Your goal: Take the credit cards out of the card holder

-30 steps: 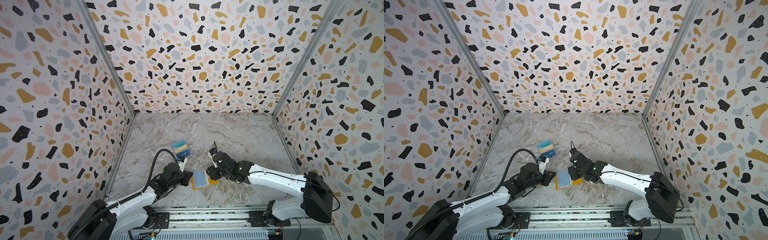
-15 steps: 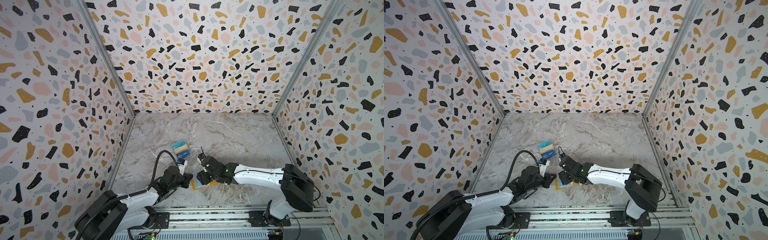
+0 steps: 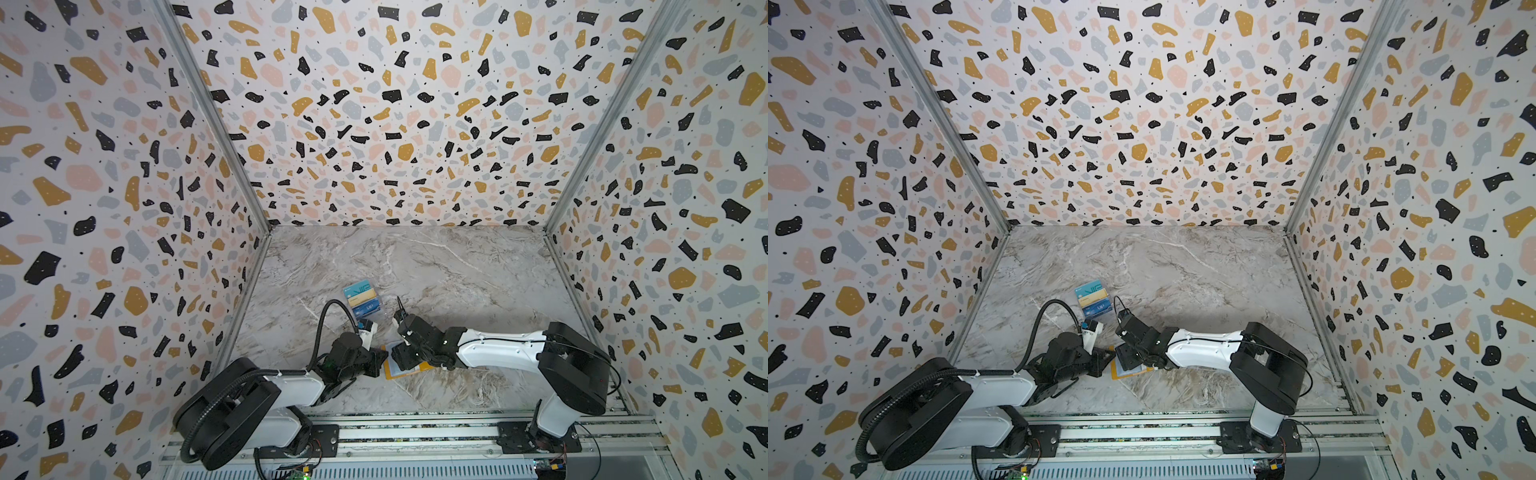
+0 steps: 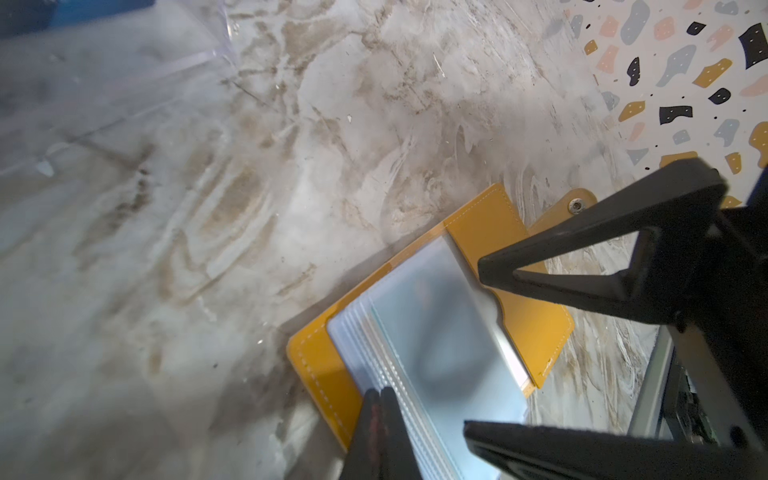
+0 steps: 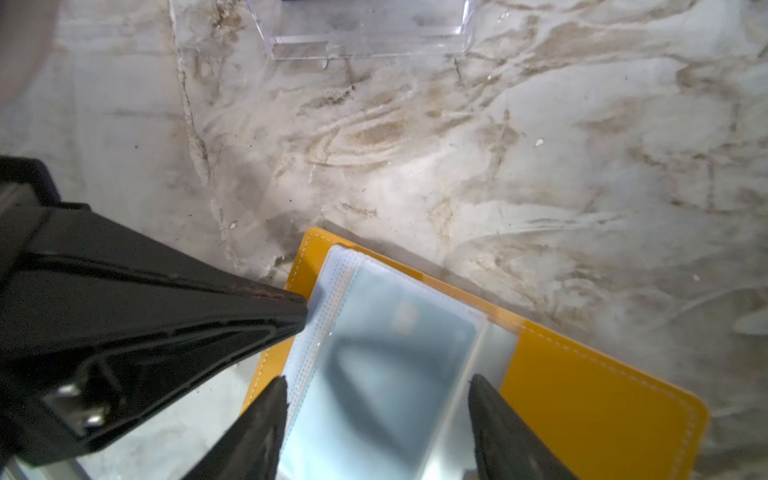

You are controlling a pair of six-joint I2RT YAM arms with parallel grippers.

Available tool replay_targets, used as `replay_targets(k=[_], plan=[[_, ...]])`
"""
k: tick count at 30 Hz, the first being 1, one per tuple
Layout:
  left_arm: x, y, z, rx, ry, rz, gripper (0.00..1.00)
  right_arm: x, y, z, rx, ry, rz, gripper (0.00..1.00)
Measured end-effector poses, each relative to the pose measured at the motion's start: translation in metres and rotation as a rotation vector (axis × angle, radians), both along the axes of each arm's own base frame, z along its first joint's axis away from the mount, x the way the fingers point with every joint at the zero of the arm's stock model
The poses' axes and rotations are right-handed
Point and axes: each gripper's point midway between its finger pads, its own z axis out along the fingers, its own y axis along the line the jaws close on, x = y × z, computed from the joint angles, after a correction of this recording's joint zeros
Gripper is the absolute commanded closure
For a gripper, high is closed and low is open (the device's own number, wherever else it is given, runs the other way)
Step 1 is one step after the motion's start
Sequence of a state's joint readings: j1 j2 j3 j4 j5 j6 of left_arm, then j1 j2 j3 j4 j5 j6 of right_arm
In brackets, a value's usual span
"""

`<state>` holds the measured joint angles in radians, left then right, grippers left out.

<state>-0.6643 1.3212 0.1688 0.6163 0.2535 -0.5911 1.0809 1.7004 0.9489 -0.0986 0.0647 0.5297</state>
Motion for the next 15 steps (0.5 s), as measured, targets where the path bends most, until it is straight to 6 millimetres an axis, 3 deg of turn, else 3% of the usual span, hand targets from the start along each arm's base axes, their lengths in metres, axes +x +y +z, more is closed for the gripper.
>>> replay_targets(k=[11,15], plan=[[-0.004,0.003,-0.006,-0.004,0.002,0.004,1.0,-0.001,0.001,-0.016,-0.036,-0.006,-0.001,0.31],[-0.004,0.003,-0.007,-0.005,0.002,0.005,1.0,-0.001,0.001,-0.017,-0.039,-0.014,-0.004,0.36]])
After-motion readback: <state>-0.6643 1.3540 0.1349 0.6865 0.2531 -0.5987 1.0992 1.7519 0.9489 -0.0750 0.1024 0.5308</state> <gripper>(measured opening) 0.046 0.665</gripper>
